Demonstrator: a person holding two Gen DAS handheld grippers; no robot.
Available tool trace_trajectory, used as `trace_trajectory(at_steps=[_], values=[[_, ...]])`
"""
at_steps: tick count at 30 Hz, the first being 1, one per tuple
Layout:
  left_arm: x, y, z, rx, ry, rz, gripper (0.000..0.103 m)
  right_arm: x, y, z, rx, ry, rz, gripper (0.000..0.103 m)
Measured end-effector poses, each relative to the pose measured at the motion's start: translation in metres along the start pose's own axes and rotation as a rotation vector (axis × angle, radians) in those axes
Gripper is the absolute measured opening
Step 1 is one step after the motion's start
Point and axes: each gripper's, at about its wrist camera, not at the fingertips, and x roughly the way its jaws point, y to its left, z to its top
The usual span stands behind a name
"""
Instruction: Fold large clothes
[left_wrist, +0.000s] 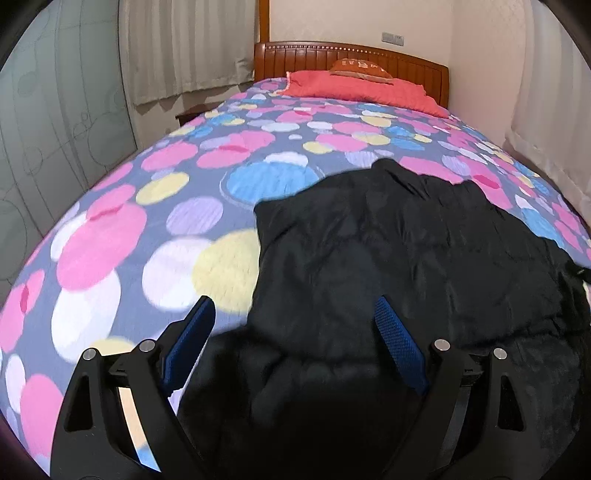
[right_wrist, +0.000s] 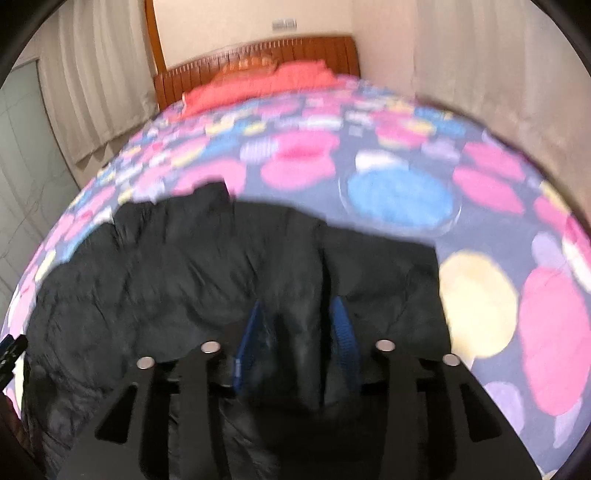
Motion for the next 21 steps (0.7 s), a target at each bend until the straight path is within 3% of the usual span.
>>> trace_trajectory(at_steps=[7, 10, 13, 17, 21], values=[[0.046, -0.030, 0.035, 0.045, 0.001, 0.023, 0.088, 0.043, 0.046, 0.019, -0.056, 0.032, 0.096, 0.044], [0.076, -0.045, 0.033, 0.117, 0.065, 0.075, 0.089, 0.078, 0.058, 0.009, -0.100, 0.099, 0.061, 0.045], [0.095, -0.048, 0.026, 0.128, 0.119, 0.068, 0.090, 0.087, 0.056, 0.004, -0.094, 0.120, 0.074, 0.045], [0.077, -0.050, 0.028, 0.136, 0.088, 0.116, 0.088, 0.068, 0.060, 0.011, -0.089, 0.100, 0.055, 0.045], [0.043, -0.063, 0.034, 0.095, -0.014, 0.039, 0.088, 0.049, 0.086, 0.015, -0.121, 0.030, 0.104, 0.045]])
